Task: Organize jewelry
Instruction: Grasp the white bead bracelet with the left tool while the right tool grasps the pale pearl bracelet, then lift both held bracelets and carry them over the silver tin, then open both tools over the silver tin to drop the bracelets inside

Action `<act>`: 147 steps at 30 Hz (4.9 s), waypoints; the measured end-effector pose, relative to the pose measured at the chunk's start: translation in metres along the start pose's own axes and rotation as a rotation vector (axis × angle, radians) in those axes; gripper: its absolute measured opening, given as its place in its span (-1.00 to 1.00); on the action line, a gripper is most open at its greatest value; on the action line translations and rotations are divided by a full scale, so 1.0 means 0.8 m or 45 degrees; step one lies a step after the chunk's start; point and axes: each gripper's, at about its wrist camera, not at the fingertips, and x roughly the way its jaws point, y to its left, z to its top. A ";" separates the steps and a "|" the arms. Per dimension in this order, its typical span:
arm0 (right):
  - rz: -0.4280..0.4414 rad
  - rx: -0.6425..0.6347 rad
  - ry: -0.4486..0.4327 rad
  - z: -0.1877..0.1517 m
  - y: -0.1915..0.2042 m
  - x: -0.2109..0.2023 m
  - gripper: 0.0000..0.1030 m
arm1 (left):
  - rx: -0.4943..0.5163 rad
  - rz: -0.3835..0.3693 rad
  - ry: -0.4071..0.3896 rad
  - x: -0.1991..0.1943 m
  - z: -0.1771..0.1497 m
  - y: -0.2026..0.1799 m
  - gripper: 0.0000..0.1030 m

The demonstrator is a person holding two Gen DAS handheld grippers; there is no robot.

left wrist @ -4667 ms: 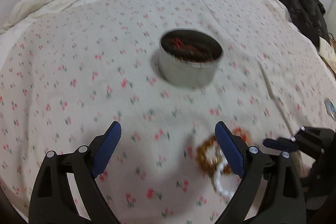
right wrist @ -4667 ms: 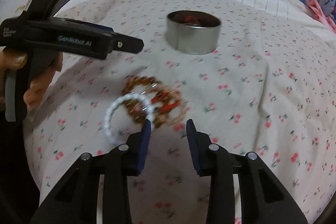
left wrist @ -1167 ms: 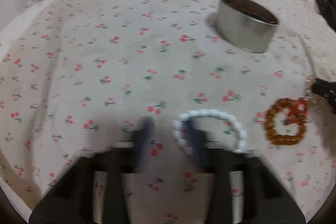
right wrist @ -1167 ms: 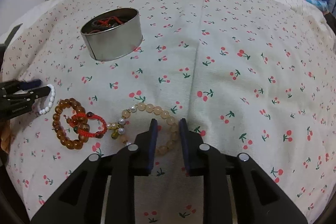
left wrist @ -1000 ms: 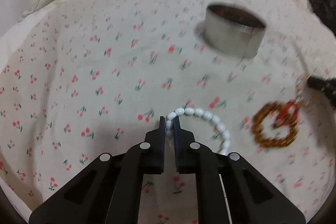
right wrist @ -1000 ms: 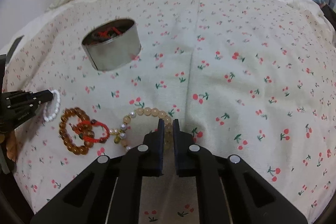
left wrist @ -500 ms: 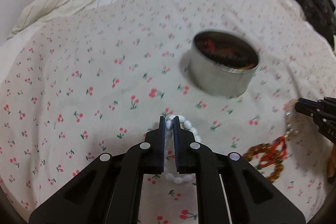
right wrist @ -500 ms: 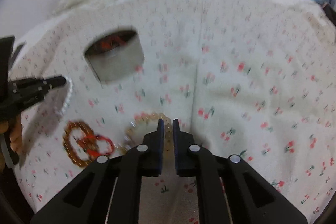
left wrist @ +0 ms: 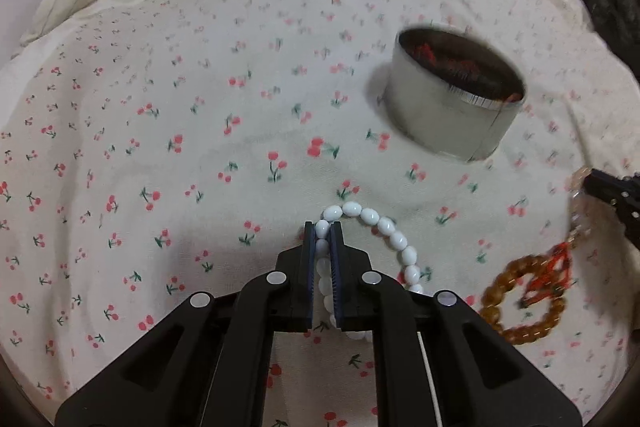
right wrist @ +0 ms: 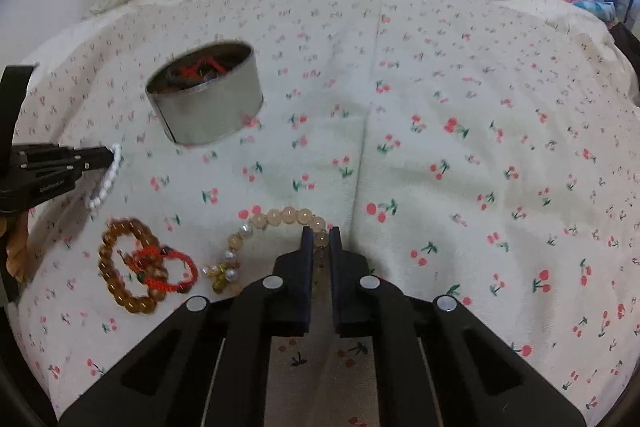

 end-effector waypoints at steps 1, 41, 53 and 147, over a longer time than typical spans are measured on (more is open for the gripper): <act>0.003 0.006 -0.029 0.001 -0.001 -0.006 -0.84 | 0.003 -0.012 -0.045 -0.009 0.002 0.000 -0.87; 0.299 0.140 -0.295 0.024 -0.010 -0.067 -0.84 | -0.050 -0.246 -0.256 -0.073 0.023 -0.005 -0.87; 0.498 0.201 -0.309 0.051 -0.015 -0.065 -0.84 | 0.023 -0.380 -0.313 -0.108 0.066 -0.060 -0.87; 0.340 -0.224 0.090 0.014 0.051 -0.005 -0.05 | 0.012 -0.190 0.059 -0.034 -0.007 -0.059 0.26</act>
